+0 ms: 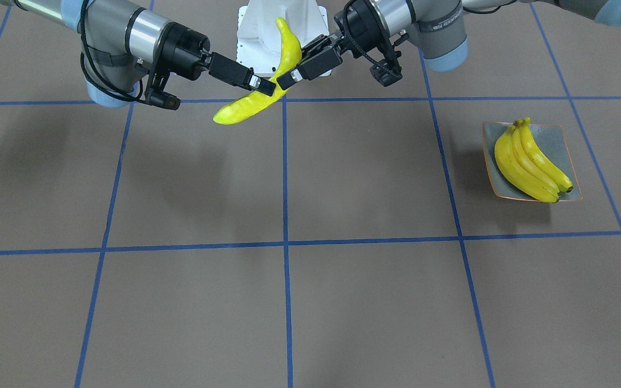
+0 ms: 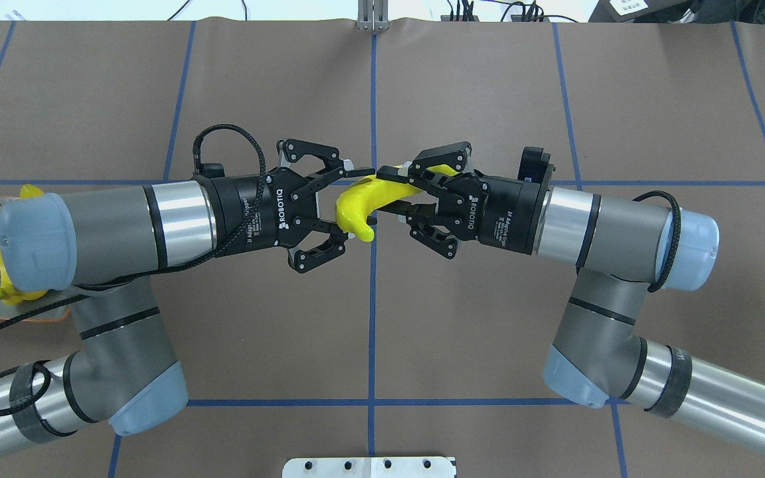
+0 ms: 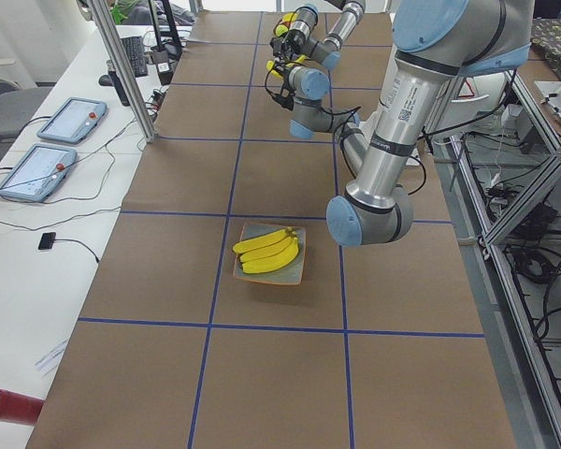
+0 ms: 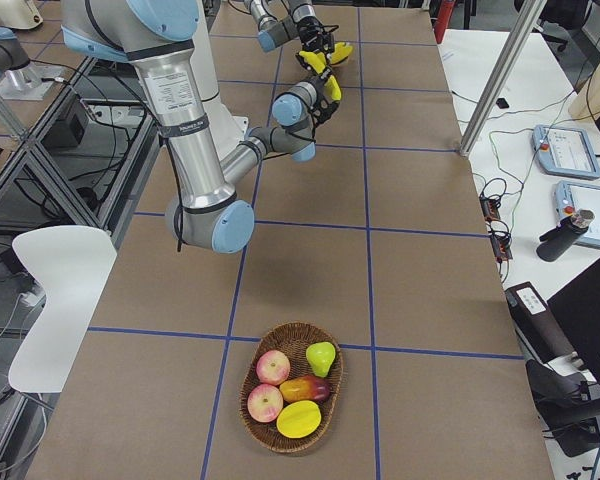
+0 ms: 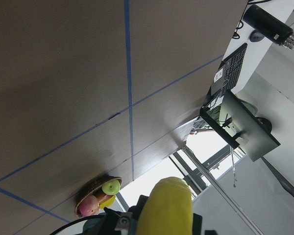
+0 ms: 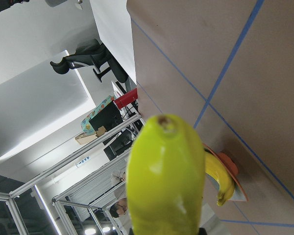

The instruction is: Transfer all bananas from basket to plate

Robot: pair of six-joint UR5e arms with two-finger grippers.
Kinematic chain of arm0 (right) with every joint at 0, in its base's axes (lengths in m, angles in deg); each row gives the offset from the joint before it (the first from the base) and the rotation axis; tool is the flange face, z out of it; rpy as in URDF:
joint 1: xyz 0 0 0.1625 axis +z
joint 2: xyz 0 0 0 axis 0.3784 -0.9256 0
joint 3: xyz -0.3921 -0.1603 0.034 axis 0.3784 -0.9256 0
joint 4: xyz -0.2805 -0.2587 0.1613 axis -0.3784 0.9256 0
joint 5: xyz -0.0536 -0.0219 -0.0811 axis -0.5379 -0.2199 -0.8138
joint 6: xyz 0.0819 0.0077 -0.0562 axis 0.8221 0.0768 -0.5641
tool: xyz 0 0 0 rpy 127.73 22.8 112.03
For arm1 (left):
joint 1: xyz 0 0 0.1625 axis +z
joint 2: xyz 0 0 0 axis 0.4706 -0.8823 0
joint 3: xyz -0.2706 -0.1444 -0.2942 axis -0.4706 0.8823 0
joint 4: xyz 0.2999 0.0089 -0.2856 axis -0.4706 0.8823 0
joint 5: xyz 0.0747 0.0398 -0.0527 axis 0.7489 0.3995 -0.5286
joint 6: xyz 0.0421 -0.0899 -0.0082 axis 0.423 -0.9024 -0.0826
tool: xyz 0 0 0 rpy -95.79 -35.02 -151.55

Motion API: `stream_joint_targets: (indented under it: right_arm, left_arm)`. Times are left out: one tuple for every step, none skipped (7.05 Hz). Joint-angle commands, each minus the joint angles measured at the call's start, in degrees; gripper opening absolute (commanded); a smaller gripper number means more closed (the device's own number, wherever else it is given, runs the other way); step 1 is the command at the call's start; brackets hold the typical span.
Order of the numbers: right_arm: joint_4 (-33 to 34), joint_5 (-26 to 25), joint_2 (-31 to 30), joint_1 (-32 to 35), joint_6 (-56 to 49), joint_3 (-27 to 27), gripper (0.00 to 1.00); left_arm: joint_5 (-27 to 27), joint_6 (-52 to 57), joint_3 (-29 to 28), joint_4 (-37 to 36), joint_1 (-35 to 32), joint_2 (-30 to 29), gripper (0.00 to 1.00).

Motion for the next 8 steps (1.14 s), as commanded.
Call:
stream_joint_targets:
  right_arm:
    - [0.0,0.0,0.0,0.0,-0.3,-0.1,0.00]
    - [0.0,0.0,-0.1,0.0,-0.4,-0.2,0.00]
    - [-0.1,0.0,-0.1,-0.1,-0.4,-0.3,0.00]
    - [-0.1,0.0,-0.2,-0.1,-0.3,-0.3,0.09]
    - [0.0,-0.1,-0.2,-0.1,-0.4,-0.3,0.98]
    - [0.0,-0.1,-0.3,-0.1,-1.0,-0.3,1.00]
    - [0.0,-0.5,-0.3,0.0,-1.4,-0.3,1.00]
    - [0.0,-0.5,-0.3,0.0,-1.5,-0.3,1.00]
  left_arm:
    - [-0.1,0.0,0.0,0.1,0.0,0.0,0.00]
    - [-0.1,0.3,0.0,0.3,0.1,0.1,0.00]
    - [-0.1,0.2,0.1,0.3,0.0,0.1,0.00]
    - [-0.3,0.2,0.0,0.2,0.1,0.1,0.00]
    - [-0.4,0.3,0.0,0.1,0.1,0.1,0.00]
    - [-0.4,0.4,-0.1,0.1,0.1,0.1,0.00]
    - [-0.4,0.4,-0.1,0.2,0.1,0.1,0.00]
    - [-0.5,0.4,-0.1,0.2,0.1,0.2,0.00]
